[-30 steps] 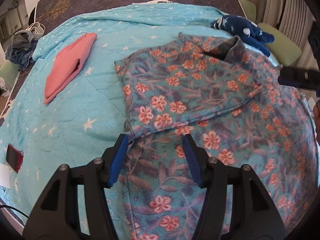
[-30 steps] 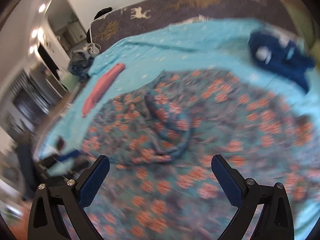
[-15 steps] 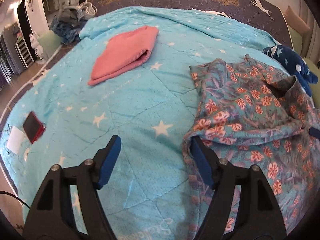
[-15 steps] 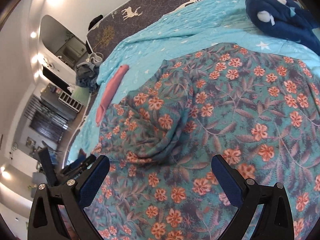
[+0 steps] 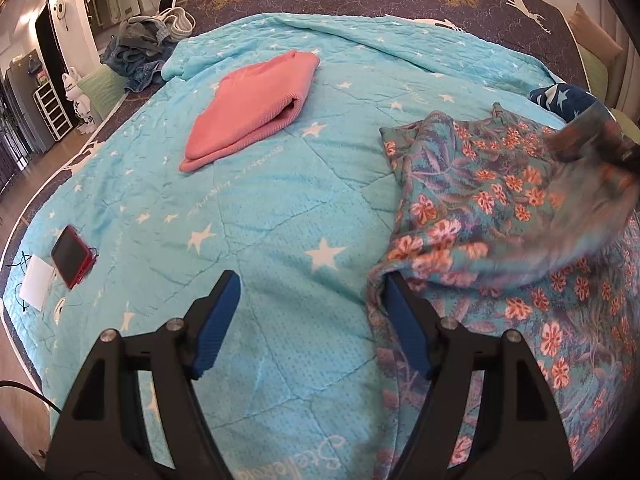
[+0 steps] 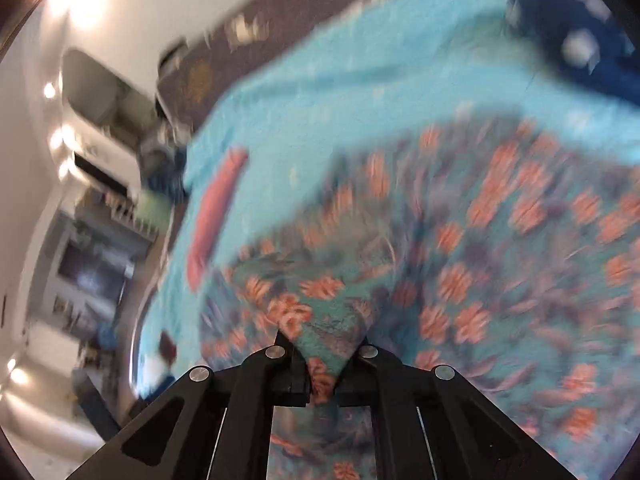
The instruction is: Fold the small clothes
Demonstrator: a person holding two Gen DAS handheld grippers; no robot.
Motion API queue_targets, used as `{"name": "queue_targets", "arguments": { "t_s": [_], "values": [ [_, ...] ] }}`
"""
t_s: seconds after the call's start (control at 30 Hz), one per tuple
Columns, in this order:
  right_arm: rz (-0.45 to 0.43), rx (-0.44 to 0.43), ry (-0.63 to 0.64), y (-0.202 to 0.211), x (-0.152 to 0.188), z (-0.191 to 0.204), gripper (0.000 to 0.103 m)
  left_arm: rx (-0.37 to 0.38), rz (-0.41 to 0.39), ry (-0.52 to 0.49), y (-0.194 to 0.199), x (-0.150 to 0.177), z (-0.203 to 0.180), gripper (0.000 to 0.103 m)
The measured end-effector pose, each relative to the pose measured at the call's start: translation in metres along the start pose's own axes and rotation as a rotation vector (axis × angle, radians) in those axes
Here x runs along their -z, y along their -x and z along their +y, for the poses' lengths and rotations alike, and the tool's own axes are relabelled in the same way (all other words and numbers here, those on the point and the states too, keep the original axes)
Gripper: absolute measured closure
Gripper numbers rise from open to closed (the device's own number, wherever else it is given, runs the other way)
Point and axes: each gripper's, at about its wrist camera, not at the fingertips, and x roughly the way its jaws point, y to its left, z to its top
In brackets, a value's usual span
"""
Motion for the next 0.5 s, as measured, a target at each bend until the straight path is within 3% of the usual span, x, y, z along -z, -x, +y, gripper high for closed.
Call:
{"name": "queue_targets", "arguments": {
  "t_s": [0.1,0.2,0.33,0.4,0.5],
  "values": [
    [-0.156,0.145,0.055,0.06,0.007,0.009,0.091,0.035,0.001,-0.002,0.001,0.0,-0.002,0.028],
    [-0.189,0.219,0.05,0.102,0.025,-0.003,0.079,-0.003,-0.006,-0.025,0.001,0.001,-0.007,0.028],
    [-0.267,0.424,-0.018,0.144,0.056,-0.046,0.068,0.022,0.008,0.005,-0.001,0.001,0.0,0.028],
    [-0.246,0.436,-0.078,0.154,0.067,-0.07,0.067,0.022,0.012,0.005,-0.001,0.001,-0.001,0.028],
    [-0.15,0.36,-0.137,0.155,0.082,-0.099,0.067,0.001,0.004,-0.011,0.001,0.002,-0.005,0.028]
  ]
}}
